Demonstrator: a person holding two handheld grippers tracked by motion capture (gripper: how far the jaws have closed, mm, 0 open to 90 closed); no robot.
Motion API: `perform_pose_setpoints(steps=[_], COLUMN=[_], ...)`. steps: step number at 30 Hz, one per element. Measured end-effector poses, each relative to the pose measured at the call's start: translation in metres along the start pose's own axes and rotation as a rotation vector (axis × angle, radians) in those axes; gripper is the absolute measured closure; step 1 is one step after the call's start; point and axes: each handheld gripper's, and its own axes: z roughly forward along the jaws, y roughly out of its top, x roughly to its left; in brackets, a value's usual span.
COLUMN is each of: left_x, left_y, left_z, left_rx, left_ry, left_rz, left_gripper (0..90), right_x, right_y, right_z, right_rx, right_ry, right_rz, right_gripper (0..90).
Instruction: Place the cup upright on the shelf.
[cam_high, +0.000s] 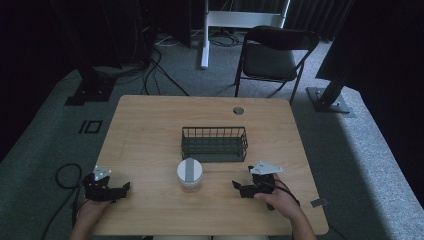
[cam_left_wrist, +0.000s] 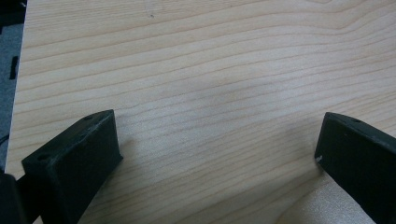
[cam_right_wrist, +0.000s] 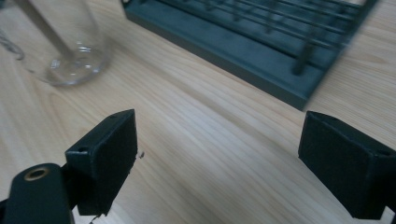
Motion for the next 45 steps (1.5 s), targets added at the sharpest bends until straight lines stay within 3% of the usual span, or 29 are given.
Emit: perform_pose_setpoints(steps=[13,21,29,38,45], left_x=[0.000,0.000,0.000,0.000,0.000], left_y=[0.000,0.000,0.000,0.000,0.000], left_z=[0.000,0.000,0.000,0.000,0.000], left_rx=[0.000,0.000,0.000,0.000,0.000], left_ry=[0.000,-0.001,-0.001,-0.002,-0.002], left_rz=[0.000,0.001,0.001,0.002,0.002], left_gripper=[0.1,0.1,0.1,0.1,0.1], right_x=[0.025,0.044,0.057,0.073,0.081], right_y=[0.010,0.018,0.026,0.031,0.035], right_z=[0.021,0.033,0.041,0.052,0.062], right_rx=[-0.009,-0.016,-0.045,-0.058,-0.063], right_ry=[0.072,0.144,0.191,0.236,0.255], right_rz=[-0.043,-0.086,-0.106,-0.137,-0.133], right_gripper=[12.9,13.0,13.0,13.5,13.1])
